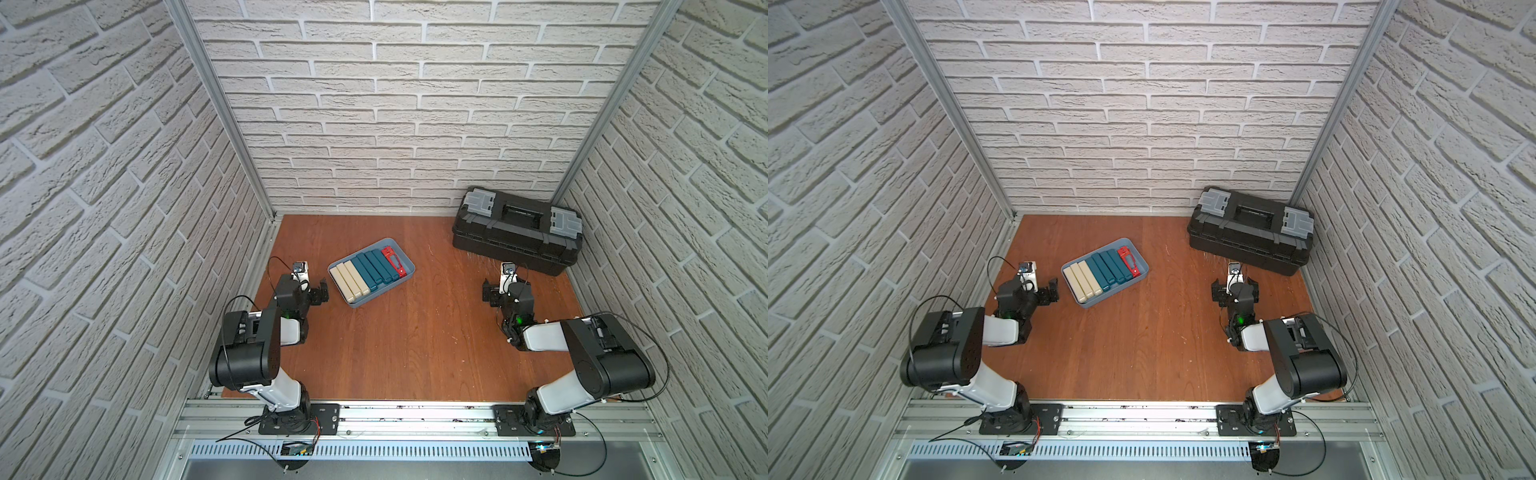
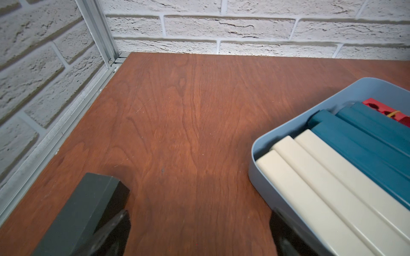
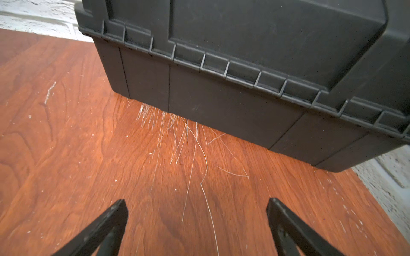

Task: Put the pruning pliers into the storage box
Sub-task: Reset both arms

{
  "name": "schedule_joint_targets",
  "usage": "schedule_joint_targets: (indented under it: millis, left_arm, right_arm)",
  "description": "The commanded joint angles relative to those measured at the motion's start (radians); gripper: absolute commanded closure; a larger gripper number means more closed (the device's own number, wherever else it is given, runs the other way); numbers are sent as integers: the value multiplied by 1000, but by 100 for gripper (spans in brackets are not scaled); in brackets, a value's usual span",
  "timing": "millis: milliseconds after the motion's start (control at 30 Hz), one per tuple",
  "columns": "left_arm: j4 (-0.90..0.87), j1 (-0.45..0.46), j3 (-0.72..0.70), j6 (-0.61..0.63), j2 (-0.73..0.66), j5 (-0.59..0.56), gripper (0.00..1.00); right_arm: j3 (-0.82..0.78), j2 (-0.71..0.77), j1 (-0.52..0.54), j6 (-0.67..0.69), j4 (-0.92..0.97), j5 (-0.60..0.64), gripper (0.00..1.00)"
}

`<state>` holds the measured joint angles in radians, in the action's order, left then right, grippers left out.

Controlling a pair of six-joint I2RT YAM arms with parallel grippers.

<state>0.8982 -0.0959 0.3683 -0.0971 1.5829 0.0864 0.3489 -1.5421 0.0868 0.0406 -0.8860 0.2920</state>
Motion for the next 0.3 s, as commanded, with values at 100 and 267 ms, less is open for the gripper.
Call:
schedule_joint_targets:
  millis: [100,267]
  left_arm:
    - [36,-2,13,8,-8,-7,2]
    - [40,-6,11,7,-9,-3,2]
  right_arm:
    - [30,25,-9,-18,12,1,1]
    - [29,25,-9,-18,9,1,1]
